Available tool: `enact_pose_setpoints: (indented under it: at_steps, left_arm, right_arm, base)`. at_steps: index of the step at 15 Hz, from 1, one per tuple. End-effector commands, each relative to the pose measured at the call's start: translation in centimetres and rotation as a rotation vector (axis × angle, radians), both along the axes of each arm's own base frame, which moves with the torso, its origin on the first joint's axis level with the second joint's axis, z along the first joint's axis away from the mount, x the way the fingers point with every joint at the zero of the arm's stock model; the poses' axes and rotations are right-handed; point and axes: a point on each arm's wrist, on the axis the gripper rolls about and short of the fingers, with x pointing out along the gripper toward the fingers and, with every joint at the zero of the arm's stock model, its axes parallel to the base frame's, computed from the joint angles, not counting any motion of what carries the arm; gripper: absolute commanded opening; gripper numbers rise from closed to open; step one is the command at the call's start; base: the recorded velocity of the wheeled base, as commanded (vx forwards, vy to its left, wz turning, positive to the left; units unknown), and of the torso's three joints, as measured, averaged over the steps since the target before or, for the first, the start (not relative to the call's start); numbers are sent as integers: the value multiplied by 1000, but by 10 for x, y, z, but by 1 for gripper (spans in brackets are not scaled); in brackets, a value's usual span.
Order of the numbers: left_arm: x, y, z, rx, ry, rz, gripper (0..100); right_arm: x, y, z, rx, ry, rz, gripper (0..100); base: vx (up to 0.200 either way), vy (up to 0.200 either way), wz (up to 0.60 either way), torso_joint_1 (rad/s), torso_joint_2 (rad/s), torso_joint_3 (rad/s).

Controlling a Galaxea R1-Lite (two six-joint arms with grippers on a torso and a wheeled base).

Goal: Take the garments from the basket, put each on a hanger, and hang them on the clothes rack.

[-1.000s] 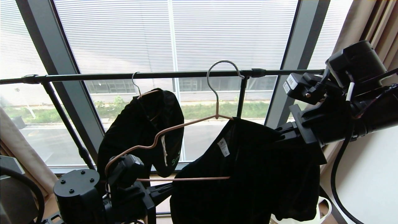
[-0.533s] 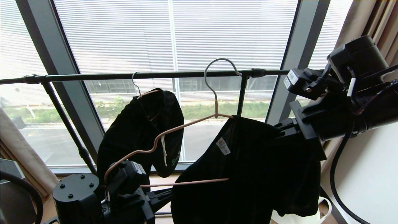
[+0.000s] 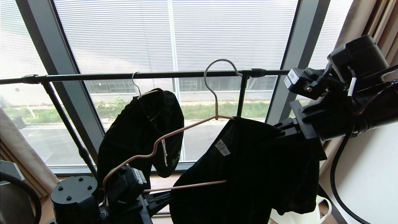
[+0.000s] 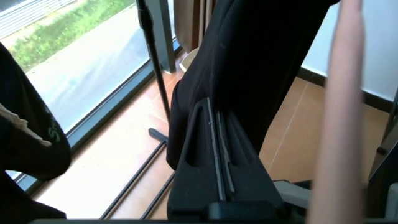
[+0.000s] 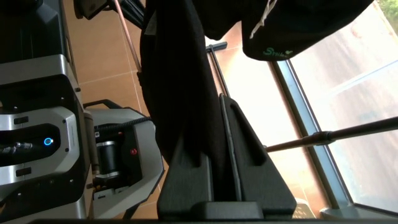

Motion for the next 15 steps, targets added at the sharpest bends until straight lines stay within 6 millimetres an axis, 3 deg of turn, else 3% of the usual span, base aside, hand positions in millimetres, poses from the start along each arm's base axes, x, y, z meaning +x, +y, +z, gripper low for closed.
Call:
enact_pose_setpoints:
  at_steps: [1,10,15]
  left_arm:
    - [-1,1,-1,24,-19,-7,0]
    - [5,-9,0,17,-49,-32,0]
    - [13,-13,6,-82,15,12,0]
  right_arm:
    - [1,0,-1,-2,5,1,0]
    - [-8,8,-5,-9,17,41,0]
    - [-14,5,-6,-10,20,43,0]
  base:
    - [0,0,0,0,0,0]
    - [0,0,0,0,0,0]
    - [0,0,0,0,0,0]
